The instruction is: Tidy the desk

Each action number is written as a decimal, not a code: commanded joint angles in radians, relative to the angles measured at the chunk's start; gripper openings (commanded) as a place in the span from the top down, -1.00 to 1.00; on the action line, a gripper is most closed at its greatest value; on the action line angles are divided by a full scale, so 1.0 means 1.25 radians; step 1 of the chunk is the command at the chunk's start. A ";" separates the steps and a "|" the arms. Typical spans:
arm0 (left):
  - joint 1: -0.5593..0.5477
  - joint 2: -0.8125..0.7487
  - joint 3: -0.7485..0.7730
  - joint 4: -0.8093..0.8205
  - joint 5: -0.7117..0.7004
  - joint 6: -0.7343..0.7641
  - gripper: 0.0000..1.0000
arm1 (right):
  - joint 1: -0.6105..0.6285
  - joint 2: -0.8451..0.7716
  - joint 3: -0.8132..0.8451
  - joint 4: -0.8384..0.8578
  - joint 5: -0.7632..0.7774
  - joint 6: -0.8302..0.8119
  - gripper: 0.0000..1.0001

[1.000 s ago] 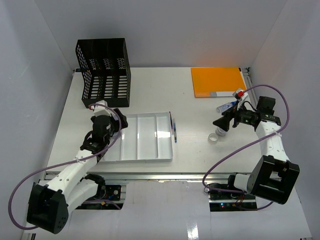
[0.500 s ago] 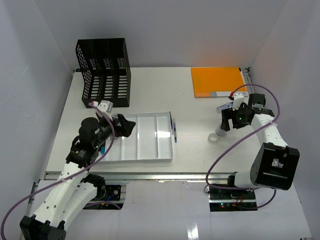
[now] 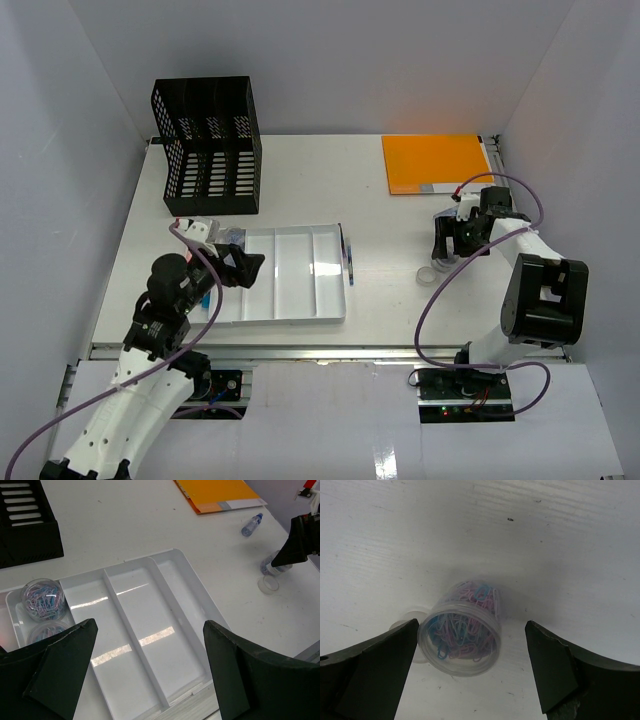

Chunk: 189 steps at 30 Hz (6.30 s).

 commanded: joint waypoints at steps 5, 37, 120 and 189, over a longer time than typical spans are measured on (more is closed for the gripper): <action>0.001 -0.041 0.002 -0.005 -0.002 0.012 -0.96 | 0.016 -0.003 0.011 0.032 0.014 0.019 -0.43; 0.001 -0.256 -0.034 0.057 -0.049 0.011 -0.96 | 0.698 0.370 0.844 -0.386 -0.202 -0.465 0.76; -0.260 1.163 0.895 -0.202 -0.149 -0.227 -0.34 | -0.076 -0.366 -0.101 0.282 -0.484 0.085 -0.57; -0.467 1.533 1.230 -0.520 -0.567 -0.398 0.37 | -0.077 -0.354 -0.101 0.278 -0.444 0.094 -0.60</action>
